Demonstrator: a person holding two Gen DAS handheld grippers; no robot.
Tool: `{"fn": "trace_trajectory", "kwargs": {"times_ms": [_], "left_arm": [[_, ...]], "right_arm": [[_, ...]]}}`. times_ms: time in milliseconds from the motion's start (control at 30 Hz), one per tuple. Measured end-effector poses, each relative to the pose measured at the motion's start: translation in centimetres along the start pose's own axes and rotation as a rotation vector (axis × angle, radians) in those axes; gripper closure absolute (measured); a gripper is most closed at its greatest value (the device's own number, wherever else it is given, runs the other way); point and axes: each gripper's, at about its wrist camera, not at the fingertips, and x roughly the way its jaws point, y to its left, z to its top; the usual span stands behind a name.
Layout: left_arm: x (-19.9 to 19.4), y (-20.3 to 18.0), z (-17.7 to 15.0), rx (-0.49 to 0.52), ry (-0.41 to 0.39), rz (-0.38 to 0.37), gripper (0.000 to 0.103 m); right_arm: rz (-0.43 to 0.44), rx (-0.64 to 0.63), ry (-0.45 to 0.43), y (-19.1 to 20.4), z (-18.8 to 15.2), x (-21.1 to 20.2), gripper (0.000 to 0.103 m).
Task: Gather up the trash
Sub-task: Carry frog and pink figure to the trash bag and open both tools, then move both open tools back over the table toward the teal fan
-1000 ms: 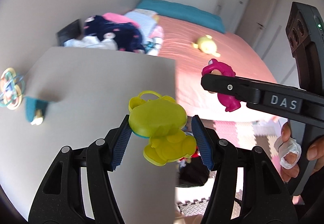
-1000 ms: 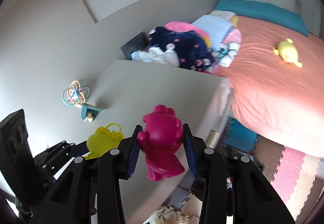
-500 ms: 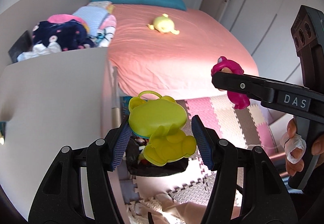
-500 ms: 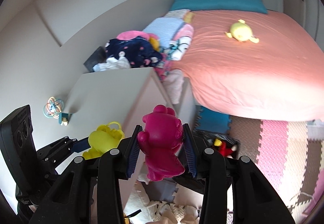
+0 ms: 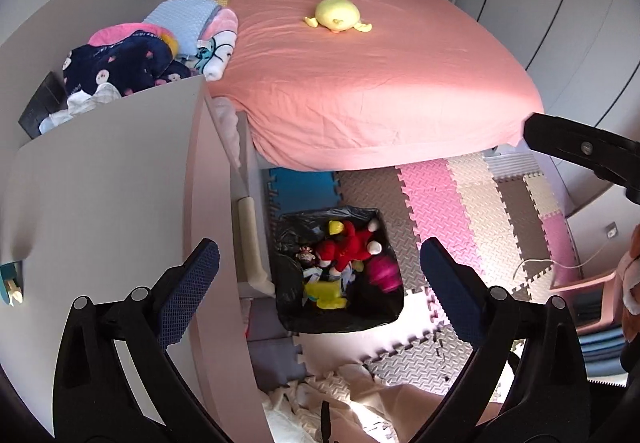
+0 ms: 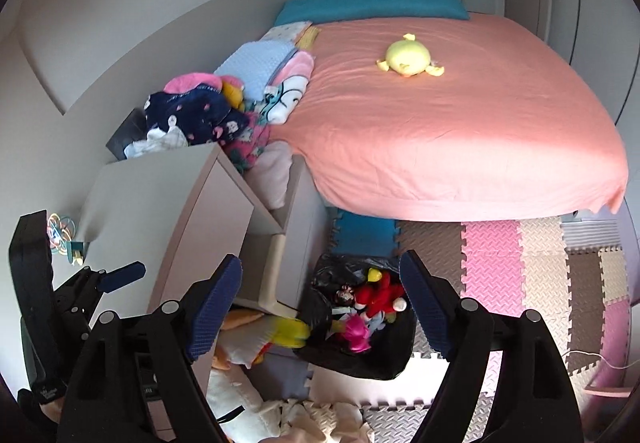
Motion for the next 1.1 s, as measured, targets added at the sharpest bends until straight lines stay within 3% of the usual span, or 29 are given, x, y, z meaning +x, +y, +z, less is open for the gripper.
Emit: {"fn": "trace_trajectory", "kwargs": {"times_ms": [567, 1100], "left_arm": [[-0.8, 1.4, -1.5, -0.054, 0.001, 0.019, 0.006], [-3.4, 8.9, -6.7, -0.255, 0.004, 0.095, 0.006]], "right_arm": [[0.058, -0.052, 0.028, 2.7, -0.5, 0.9, 0.021], [0.188, -0.240, 0.120, 12.9, -1.7, 3.9, 0.021]]}}
